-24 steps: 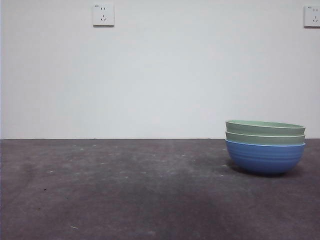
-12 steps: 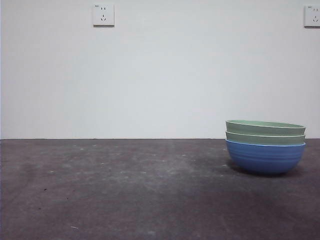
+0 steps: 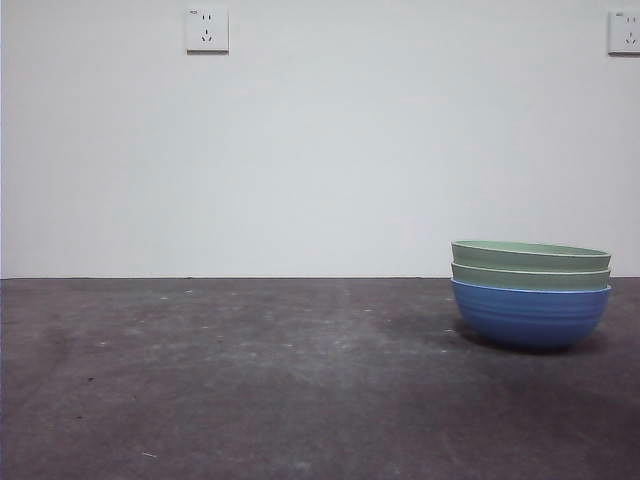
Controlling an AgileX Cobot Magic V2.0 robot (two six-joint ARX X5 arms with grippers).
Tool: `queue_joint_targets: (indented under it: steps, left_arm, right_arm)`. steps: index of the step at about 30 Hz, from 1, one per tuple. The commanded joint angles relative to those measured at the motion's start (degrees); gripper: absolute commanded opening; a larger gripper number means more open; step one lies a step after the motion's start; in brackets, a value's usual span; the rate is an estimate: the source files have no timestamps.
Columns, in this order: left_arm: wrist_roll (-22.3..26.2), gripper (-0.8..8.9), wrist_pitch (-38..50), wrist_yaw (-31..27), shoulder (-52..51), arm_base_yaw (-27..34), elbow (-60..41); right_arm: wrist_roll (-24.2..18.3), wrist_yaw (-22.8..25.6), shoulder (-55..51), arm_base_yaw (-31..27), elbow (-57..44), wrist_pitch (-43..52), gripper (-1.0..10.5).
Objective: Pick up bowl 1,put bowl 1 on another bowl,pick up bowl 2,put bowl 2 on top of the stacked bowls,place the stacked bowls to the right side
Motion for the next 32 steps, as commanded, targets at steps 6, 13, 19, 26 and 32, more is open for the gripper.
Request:
queue_joint_targets:
  steps: [6,13,19,26,32]
  left_arm:
    - [-0.35,-0.04,0.26,-0.11,-0.15,0.17,-0.87]
    - [-0.33,-0.04,0.26,-0.11,-0.15,0.17,-0.87]
    - [-0.35,-0.04,0.26,-0.11,-0.13,0.17,-0.87]
    - [-0.35,-0.03,0.26,-0.11,-0.15,0.17,-0.87]
    - [-0.35,-0.04,0.26,-0.11,-0.15,0.17,-0.87]
  right_arm:
    - [2.67,-0.04,-1.62,-0.15,-2.6,-2.19,0.0]
    - [3.08,-0.11,-1.62,-0.13,-2.6,-4.85,0.0]
    - [5.51,-0.04,-1.62,-0.13,-2.6,-4.74,0.0]
    - [5.49,-0.04,-1.57,-0.13,-2.58,-4.74,0.0]
    - [5.49,-0.04,-1.57,-0.13,-2.58,-4.74,0.0]
